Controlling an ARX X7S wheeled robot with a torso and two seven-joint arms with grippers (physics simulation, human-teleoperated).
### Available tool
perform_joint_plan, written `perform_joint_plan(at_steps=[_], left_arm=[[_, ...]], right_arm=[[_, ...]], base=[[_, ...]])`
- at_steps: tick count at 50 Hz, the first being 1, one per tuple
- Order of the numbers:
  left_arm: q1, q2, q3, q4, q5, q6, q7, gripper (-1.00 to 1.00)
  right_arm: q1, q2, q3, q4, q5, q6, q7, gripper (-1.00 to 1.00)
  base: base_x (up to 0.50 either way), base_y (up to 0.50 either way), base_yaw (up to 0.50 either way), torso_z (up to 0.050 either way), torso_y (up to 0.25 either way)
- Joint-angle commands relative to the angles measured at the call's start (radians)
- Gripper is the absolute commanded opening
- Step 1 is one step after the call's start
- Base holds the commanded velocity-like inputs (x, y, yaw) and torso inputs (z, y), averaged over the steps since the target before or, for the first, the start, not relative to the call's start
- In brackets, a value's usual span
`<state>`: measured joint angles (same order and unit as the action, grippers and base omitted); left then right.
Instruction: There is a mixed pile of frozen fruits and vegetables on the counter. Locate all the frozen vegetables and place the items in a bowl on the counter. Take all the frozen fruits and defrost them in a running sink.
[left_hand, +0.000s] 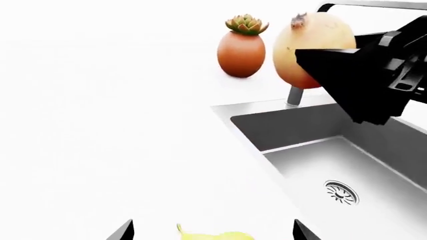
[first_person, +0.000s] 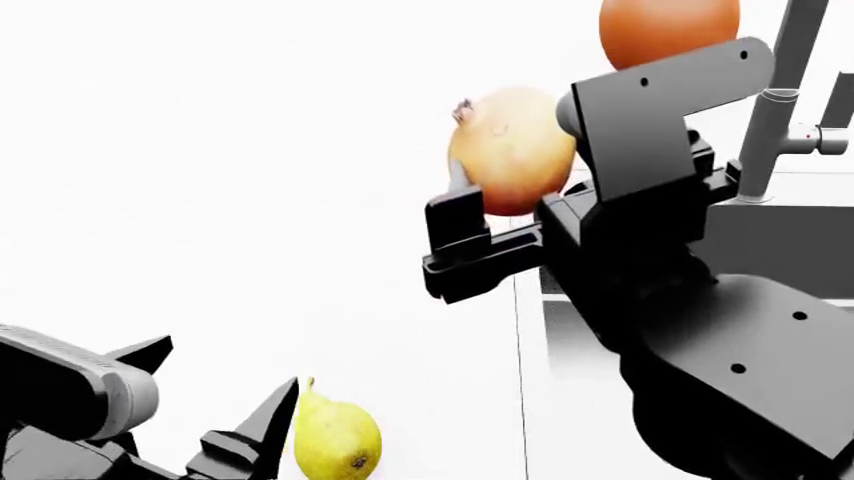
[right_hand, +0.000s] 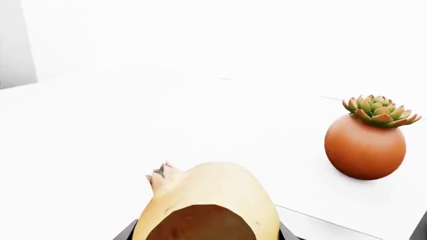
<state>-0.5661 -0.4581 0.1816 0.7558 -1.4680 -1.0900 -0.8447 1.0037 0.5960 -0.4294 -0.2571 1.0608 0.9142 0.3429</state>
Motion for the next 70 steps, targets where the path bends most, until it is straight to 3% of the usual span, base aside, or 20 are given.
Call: perform_joint_plan(at_steps=[1,11,36,70], left_arm=[[-0.035,0.058,0.106,-0.028,-0.035,-0.053,-0.061,1.0],[-0.02,0.096,0.157,-0.027,-0.036,-0.058,-0.082,1.0],[0.068,0.088,0.225,-0.119,0.229,0.022,0.079,1.0],[0.007,0.132,0.311,-0.305,0.351,0.076,0.192,1.0]], right_arm=[[-0.009,0.013,0.006,-0.024,-0.029,0.002,-0.008,-1.0],[-0.025,0.008,-0.004,-0.003,-0.034,-0.008,-0.021,-1.0],[-0.053,0.022,-0.014,-0.013,-0.039,-0.019,-0.026,-1.0],[-0.085,0.033,-0.026,-0.005,-0.051,-0.043,-0.041,-1.0]], base=[[0.0,0.0,0.0,0.0,0.0],[0.0,0.0,0.0,0.0,0.001],[0.0,0.0,0.0,0.0,0.0],[0.0,0.0,0.0,0.0,0.001]])
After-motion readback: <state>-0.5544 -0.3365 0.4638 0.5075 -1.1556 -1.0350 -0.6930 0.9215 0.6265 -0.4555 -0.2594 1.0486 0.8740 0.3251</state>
